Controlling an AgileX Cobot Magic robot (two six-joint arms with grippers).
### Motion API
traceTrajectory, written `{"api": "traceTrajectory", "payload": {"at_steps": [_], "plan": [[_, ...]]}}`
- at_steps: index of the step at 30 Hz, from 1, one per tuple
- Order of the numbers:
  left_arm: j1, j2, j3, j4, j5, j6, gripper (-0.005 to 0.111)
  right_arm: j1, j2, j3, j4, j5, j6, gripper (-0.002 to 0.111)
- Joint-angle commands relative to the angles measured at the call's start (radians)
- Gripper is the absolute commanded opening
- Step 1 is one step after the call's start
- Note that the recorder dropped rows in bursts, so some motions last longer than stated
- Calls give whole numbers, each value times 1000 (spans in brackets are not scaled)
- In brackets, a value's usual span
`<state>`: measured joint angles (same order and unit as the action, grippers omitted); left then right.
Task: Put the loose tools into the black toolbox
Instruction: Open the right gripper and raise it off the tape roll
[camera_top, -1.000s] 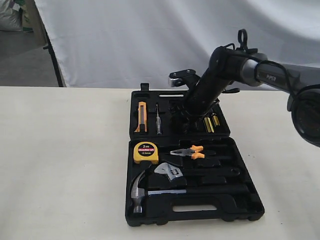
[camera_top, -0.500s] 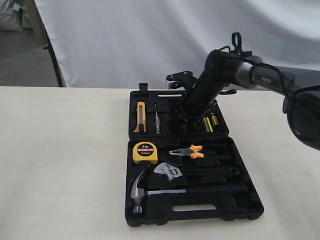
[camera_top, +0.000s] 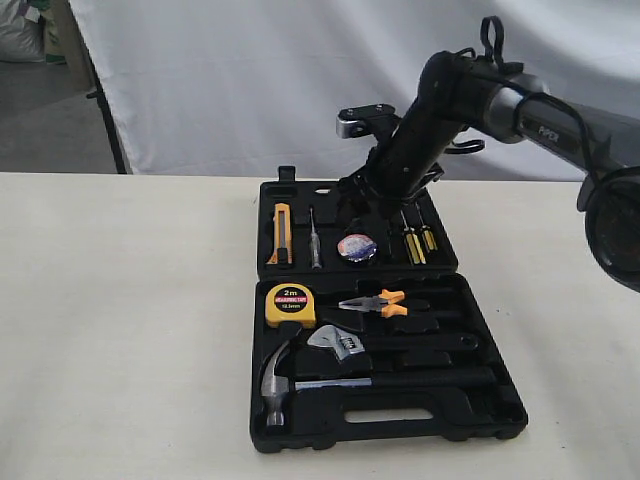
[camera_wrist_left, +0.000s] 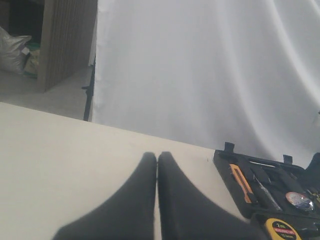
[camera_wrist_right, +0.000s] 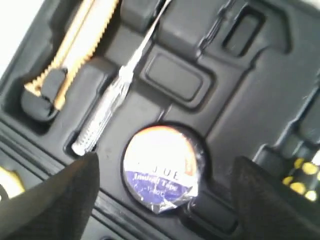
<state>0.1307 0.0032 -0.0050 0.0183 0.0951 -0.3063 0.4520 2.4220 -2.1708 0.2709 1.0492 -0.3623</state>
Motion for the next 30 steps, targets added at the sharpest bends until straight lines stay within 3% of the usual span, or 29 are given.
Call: {"api": "traceTrajectory", "payload": {"at_steps": [1, 5, 13, 19, 30], "plan": [[25, -3, -3, 4, -7, -5, 1, -6, 2, -3, 28, -4, -5, 64], [25, -3, -3, 4, -7, -5, 1, -6, 35, -3, 116, 28, -79, 42], [25, -3, -3, 4, -7, -5, 1, -31, 137, -3, 99, 39, -58, -1], [25, -3, -3, 4, -7, -5, 1, -43, 148, -3, 128, 80, -51, -1], [25, -3, -3, 4, -7, -5, 1, -43, -132, 2, 51, 171, -24, -1]]}}
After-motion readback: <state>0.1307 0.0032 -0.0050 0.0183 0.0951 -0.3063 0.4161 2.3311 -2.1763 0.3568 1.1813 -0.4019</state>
